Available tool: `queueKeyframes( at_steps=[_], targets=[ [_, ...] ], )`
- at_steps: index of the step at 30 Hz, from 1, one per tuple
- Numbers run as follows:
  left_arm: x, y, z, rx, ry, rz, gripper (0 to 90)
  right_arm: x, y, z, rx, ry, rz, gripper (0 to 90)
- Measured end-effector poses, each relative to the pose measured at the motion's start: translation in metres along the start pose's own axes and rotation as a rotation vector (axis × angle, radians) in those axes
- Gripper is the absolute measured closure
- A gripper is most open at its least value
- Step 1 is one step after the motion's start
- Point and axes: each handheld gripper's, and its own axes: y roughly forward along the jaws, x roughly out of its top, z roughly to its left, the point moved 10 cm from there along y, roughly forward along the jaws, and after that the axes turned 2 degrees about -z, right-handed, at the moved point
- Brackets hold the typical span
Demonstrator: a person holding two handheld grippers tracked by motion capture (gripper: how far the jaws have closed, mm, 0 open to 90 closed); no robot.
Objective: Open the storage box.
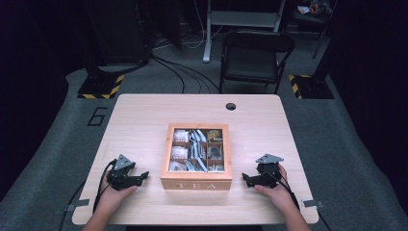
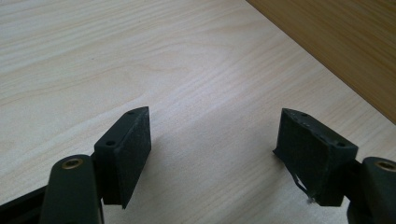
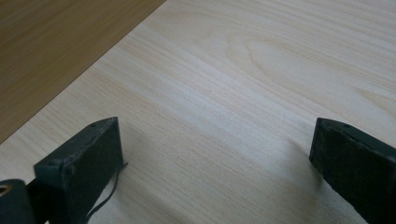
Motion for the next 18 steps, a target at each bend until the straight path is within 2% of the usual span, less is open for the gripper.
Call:
queueKeyframes(
  at_steps=[3,7,8,9,10,11,12,14,17,18],
  targets=[
    [0.0,0.001,0.0,0.009,0.003,0.0,25.9,-0.001,-0.001,0.001,-0.004,0.016,0.004,2.5],
    [0.001,-0.002,-0.004,-0.019,-0.013,0.022,30.3,-0.001,-0.001,0.002,-0.001,0.013,0.0,3.5],
    [0.002,-0.003,-0.008,-0.046,-0.033,0.026,34.9,0.0,-0.002,0.002,-0.002,0.019,-0.002,7.0],
    [0.002,-0.003,-0.008,-0.046,-0.033,0.026,37.8,0.0,-0.002,0.002,-0.002,0.019,-0.002,7.0],
    [0.005,-0.009,-0.014,-0.069,-0.049,0.019,39.5,0.002,-0.003,0.003,-0.01,0.024,-0.02,18.2],
    [0.005,-0.009,-0.014,-0.069,-0.049,0.019,40.4,0.002,-0.003,0.003,-0.01,0.024,-0.02,18.2],
    [0.009,-0.015,-0.019,-0.091,-0.047,0.014,42.9,0.003,-0.006,0.002,-0.015,0.026,-0.017,22.9],
    [0.013,-0.02,-0.024,-0.102,-0.035,-0.003,43.3,0.003,-0.005,0.002,-0.014,0.025,-0.021,24.0],
    [0.019,-0.027,-0.031,-0.115,-0.015,-0.017,43.1,0.003,-0.007,0.003,-0.017,0.027,-0.012,30.8],
    [0.024,-0.031,-0.036,-0.127,-0.007,-0.036,42.4,0.004,-0.008,0.004,-0.011,0.012,-0.013,33.8]
  ],
)
